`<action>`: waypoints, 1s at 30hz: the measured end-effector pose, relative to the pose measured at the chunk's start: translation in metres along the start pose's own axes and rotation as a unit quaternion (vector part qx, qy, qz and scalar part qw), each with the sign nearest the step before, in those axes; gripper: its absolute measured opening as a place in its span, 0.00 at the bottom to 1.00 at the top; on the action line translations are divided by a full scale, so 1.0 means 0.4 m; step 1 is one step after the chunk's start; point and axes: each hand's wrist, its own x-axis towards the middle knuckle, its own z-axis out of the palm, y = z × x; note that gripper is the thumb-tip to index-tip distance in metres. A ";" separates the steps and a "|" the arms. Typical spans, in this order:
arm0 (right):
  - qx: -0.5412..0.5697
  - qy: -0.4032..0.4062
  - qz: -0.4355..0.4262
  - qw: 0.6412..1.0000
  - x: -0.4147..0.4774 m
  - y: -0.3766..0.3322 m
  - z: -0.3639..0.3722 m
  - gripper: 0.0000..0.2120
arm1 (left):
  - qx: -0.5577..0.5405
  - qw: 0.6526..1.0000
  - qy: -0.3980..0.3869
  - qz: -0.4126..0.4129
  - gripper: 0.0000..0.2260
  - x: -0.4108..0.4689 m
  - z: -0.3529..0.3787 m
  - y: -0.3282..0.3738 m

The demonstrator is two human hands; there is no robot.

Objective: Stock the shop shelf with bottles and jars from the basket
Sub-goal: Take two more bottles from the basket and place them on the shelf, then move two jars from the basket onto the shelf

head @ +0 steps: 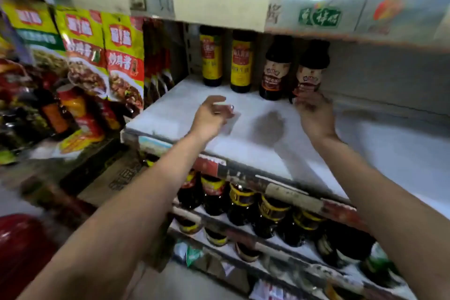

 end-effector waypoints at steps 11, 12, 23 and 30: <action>0.242 -0.443 0.023 0.863 -0.557 -0.195 0.151 0.10 | 0.103 0.962 0.233 -0.102 0.05 -0.774 -0.477 -0.127; 0.239 -0.473 0.041 0.847 -0.607 -0.196 0.194 0.09 | 0.108 0.950 0.260 -0.137 0.04 -0.852 -0.511 -0.163; 0.115 -0.641 0.158 0.743 -0.927 -0.137 0.501 0.07 | -0.005 0.790 0.556 -0.260 0.05 -1.289 -0.679 -0.367; 0.045 -0.669 0.187 0.718 -0.996 -0.148 0.669 0.07 | -0.031 0.760 0.589 -0.271 0.05 -1.275 -0.815 -0.394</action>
